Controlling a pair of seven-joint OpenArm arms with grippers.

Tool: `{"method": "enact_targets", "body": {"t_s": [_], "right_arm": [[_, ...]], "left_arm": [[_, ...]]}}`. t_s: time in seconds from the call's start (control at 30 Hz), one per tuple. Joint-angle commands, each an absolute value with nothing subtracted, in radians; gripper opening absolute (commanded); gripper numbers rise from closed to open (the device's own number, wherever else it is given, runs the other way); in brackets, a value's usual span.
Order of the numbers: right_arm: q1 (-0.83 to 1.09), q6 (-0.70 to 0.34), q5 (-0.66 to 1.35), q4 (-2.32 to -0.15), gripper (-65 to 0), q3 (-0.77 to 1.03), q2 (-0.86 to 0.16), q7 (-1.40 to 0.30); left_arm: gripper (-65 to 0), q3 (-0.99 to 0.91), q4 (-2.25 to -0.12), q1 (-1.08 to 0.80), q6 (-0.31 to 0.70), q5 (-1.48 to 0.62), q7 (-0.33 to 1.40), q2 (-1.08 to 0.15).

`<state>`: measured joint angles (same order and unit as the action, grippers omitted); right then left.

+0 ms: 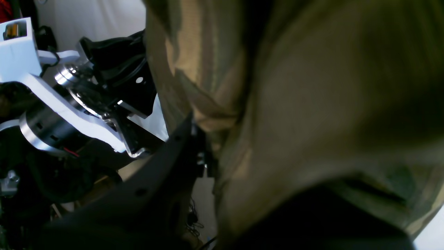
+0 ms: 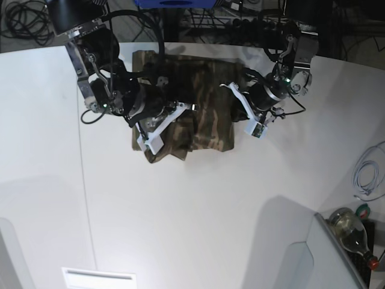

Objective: Layout the t-shirt on the table in an organized manner, then fold the t-shirt properly
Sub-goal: 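Lift the strip end with the right gripper and fold it toward the left gripper, then press the folded bundle flat with the right gripper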

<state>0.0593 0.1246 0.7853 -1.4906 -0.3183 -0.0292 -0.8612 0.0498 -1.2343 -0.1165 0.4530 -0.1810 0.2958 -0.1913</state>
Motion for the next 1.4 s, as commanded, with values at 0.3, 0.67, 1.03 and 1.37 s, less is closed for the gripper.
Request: {"method": "enact_targets", "body": {"t_s": [0.3,0.67,1.03,1.37], "right_arm": [[0.041,0.127,0.808,-1.508,-26.6,-0.317,-0.022,-0.855],[0.021,0.127,0.808,-1.517,-21.8,-0.32,-0.012,-0.917],[-0.018,0.163,0.802,-1.561,-21.8,-0.429,-0.001,-0.958],[-0.061,0.163,0.803,-1.561,-21.8,-0.545,-0.001,-0.931]], "left_arm": [[-65.0,0.027,-1.368,-0.113,0.455,-0.196,0.343,-0.239],[-65.0,-0.298,-1.474,-0.271,0.46,-0.188,0.386,-0.351],[-65.0,-0.506,-1.468,-0.335,0.461,-0.188,0.386,-0.372],[-65.0,-0.499,-1.468,-0.332,0.461,-0.188,0.386,-0.371]]}}
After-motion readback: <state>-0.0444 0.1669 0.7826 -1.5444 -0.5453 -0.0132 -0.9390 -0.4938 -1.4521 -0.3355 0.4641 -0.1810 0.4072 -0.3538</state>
